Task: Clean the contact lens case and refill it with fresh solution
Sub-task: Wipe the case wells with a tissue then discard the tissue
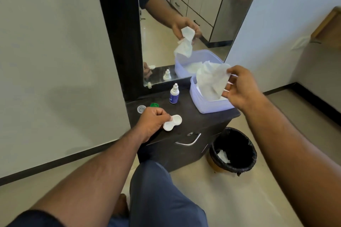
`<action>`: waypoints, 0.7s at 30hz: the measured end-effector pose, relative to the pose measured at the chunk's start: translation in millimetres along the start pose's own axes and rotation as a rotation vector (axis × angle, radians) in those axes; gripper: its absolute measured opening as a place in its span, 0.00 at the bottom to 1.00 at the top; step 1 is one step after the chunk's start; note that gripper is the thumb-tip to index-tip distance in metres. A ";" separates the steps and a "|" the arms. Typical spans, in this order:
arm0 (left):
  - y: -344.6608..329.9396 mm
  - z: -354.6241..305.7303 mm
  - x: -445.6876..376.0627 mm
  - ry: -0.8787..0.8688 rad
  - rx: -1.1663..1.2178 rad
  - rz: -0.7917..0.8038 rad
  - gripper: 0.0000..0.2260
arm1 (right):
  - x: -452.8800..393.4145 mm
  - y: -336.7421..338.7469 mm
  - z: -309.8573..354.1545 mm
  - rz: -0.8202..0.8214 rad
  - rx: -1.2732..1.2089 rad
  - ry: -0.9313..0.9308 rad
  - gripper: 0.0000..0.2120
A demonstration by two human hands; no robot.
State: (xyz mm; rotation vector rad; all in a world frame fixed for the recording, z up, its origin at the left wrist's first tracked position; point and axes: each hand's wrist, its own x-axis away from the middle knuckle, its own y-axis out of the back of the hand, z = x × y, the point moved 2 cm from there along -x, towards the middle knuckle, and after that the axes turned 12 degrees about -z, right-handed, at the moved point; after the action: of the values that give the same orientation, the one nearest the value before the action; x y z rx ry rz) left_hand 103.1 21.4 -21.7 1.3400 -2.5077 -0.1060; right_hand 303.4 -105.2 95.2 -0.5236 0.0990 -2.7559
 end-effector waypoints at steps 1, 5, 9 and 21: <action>1.7 2.1 1.6 0.006 0.008 -0.010 0.06 | 8.1 -0.6 -1.4 0.019 -0.082 -0.055 0.08; 9.8 7.4 10.8 0.015 0.053 -0.054 0.13 | 33.4 -2.8 -16.1 0.084 -0.367 -0.253 0.04; 21.2 10.8 24.2 0.044 0.082 -0.061 0.08 | 56.4 -5.3 -56.3 0.231 -0.520 -0.326 0.16; 40.6 18.1 34.5 0.118 0.174 -0.056 0.11 | 84.1 -20.3 -142.9 0.237 -0.177 -0.342 0.11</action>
State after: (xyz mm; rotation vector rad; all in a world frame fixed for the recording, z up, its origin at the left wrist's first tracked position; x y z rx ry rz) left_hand 47.3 14.5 -23.1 1.4384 -2.4269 0.1789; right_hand 170.8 -113.4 -6.1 -0.9563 0.3028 -2.4028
